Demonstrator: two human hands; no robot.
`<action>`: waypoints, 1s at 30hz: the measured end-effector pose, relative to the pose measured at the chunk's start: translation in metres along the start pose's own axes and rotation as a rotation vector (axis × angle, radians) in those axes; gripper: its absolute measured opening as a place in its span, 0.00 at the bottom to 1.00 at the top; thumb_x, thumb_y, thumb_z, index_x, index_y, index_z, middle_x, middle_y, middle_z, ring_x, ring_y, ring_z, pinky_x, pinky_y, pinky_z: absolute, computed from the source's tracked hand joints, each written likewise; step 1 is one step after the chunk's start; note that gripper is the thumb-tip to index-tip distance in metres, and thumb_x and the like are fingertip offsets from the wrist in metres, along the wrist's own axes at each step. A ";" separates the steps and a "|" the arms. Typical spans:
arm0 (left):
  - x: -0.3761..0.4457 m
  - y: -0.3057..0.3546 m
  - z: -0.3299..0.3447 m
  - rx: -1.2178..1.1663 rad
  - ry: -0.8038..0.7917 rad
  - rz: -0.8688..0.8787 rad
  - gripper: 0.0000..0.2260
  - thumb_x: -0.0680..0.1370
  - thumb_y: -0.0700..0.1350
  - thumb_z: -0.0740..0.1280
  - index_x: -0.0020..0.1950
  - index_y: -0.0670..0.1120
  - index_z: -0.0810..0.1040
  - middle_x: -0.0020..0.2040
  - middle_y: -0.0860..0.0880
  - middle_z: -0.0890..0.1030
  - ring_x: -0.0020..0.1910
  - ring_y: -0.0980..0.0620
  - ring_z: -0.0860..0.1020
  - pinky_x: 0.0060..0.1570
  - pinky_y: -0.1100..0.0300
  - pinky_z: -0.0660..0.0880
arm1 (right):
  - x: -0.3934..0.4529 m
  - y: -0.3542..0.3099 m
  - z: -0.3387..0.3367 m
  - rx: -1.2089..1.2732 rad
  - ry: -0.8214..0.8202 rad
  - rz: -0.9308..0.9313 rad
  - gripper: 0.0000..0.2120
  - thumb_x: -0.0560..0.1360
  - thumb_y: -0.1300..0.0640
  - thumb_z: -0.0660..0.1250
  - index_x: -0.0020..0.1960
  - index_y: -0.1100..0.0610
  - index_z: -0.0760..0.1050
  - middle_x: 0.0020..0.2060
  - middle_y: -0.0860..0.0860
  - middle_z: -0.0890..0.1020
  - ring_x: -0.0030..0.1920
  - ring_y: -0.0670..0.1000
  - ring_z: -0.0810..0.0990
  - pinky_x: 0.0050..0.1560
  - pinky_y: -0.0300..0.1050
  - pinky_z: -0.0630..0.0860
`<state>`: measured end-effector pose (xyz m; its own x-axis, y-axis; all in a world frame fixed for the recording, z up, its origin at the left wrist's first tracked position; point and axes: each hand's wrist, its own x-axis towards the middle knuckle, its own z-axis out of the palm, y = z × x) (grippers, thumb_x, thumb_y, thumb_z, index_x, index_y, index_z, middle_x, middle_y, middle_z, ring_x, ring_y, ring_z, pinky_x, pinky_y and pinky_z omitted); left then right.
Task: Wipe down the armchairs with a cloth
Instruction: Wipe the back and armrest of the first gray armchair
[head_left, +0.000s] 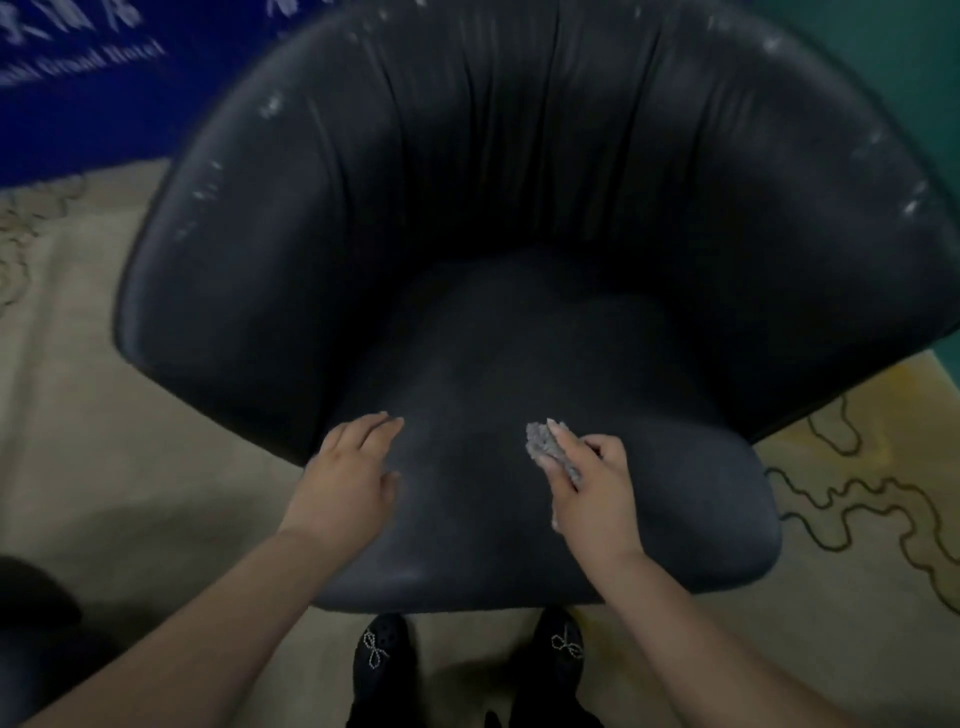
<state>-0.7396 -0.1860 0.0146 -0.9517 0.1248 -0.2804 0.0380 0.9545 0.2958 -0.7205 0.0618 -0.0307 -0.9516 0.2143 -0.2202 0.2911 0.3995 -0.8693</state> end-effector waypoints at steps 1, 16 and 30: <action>-0.005 0.001 -0.014 -0.013 0.021 -0.021 0.26 0.76 0.43 0.65 0.74 0.46 0.66 0.72 0.49 0.67 0.70 0.48 0.63 0.71 0.55 0.60 | 0.001 -0.014 -0.005 -0.026 -0.014 -0.034 0.18 0.76 0.59 0.67 0.62 0.42 0.73 0.49 0.39 0.66 0.44 0.33 0.73 0.32 0.25 0.71; 0.006 -0.096 -0.181 -0.031 0.255 0.013 0.22 0.75 0.42 0.70 0.69 0.42 0.73 0.69 0.45 0.71 0.67 0.43 0.67 0.69 0.53 0.63 | 0.013 -0.177 0.069 -0.029 -0.009 -0.090 0.18 0.75 0.55 0.69 0.64 0.46 0.75 0.49 0.39 0.71 0.49 0.37 0.74 0.51 0.25 0.69; 0.098 -0.211 -0.237 -0.117 0.006 0.175 0.29 0.78 0.51 0.67 0.76 0.48 0.61 0.76 0.50 0.61 0.74 0.50 0.58 0.71 0.59 0.55 | 0.020 -0.278 0.206 0.172 0.305 0.042 0.18 0.76 0.55 0.68 0.65 0.46 0.74 0.49 0.40 0.71 0.50 0.34 0.74 0.50 0.20 0.65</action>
<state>-0.9127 -0.4390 0.1408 -0.9357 0.2835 -0.2100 0.1673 0.8805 0.4435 -0.8402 -0.2284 0.1152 -0.8584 0.4941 -0.1378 0.2842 0.2344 -0.9297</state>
